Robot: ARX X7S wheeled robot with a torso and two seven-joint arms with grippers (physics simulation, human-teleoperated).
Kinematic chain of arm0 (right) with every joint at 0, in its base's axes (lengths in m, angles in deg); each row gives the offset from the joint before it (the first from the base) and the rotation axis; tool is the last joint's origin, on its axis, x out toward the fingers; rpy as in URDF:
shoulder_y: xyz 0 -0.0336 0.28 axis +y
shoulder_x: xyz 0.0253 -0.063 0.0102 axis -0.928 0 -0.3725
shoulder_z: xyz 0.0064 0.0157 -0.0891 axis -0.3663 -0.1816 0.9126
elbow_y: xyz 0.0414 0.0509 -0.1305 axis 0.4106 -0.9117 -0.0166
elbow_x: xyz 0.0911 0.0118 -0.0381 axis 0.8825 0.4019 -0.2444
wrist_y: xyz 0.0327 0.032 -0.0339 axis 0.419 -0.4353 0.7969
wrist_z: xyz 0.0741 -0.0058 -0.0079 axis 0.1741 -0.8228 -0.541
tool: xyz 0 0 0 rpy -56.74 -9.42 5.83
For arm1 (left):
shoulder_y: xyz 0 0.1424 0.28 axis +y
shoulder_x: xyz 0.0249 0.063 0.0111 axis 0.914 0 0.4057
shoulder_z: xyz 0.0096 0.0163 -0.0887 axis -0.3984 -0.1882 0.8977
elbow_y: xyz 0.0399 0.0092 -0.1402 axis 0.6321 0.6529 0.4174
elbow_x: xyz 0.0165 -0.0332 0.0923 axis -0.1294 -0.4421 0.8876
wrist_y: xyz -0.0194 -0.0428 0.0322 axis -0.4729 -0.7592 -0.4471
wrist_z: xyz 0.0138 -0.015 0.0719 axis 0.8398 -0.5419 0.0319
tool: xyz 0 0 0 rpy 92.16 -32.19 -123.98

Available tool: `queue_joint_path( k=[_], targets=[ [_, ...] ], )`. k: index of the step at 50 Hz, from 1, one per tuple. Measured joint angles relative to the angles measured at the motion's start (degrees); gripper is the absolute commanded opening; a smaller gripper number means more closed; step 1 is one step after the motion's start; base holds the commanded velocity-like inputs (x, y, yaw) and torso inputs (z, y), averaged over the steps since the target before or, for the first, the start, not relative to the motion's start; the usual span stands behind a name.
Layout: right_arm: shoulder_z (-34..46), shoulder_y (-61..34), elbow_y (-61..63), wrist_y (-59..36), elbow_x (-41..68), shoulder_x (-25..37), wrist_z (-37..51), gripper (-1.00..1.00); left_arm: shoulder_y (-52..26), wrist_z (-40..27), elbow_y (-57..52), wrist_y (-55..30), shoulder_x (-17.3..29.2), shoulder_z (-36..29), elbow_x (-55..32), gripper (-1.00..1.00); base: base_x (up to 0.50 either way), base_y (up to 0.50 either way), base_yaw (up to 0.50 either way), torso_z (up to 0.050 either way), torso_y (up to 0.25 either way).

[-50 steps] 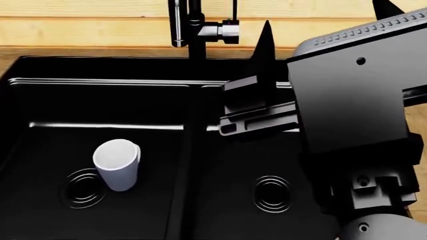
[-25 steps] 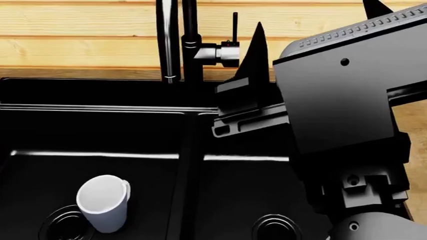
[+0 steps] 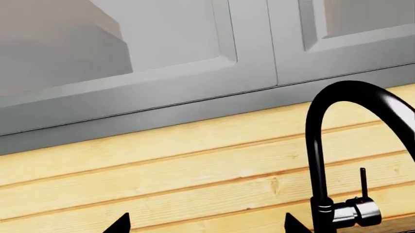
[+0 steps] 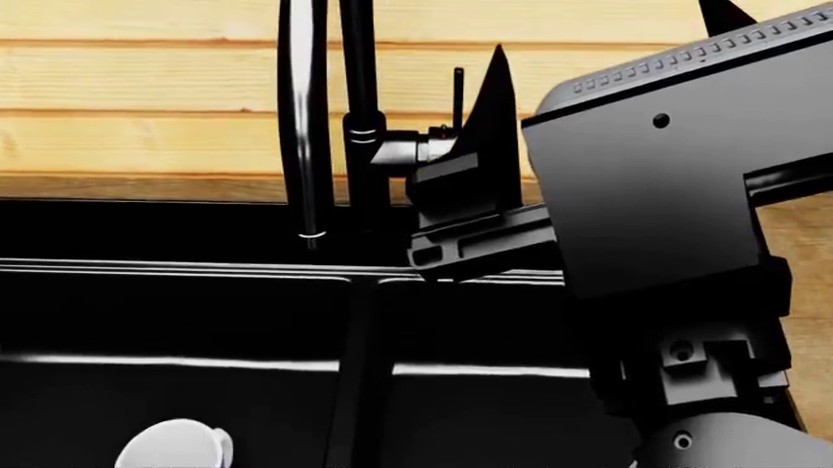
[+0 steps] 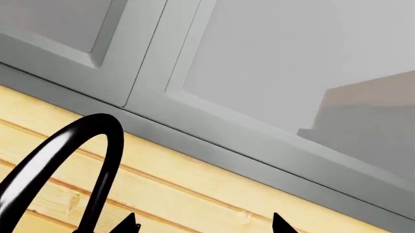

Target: Turn on the sink faucet.

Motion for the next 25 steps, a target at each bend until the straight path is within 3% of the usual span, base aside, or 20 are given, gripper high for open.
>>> queue_joint_path(
  k=[10, 25],
  targets=[
    [0.51, -0.13, -0.06, 0.27, 0.02, 0.08, 0.07, 1.0, 0.13, 0.1, -0.05, 0.11, 0.13, -0.06, 0.13, 1.0, 0.27, 0.0, 0.0, 0.05, 0.033],
    [2.4, 1.75, -7.44, 4.66, -4.99, -0.48, -5.94, 1.0, 0.11, -0.43, 0.39, -0.4, -0.09, -1.06, 0.87, 1.0, 0.0, 0.0, 0.0, 0.0, 0.0]
  ],
)
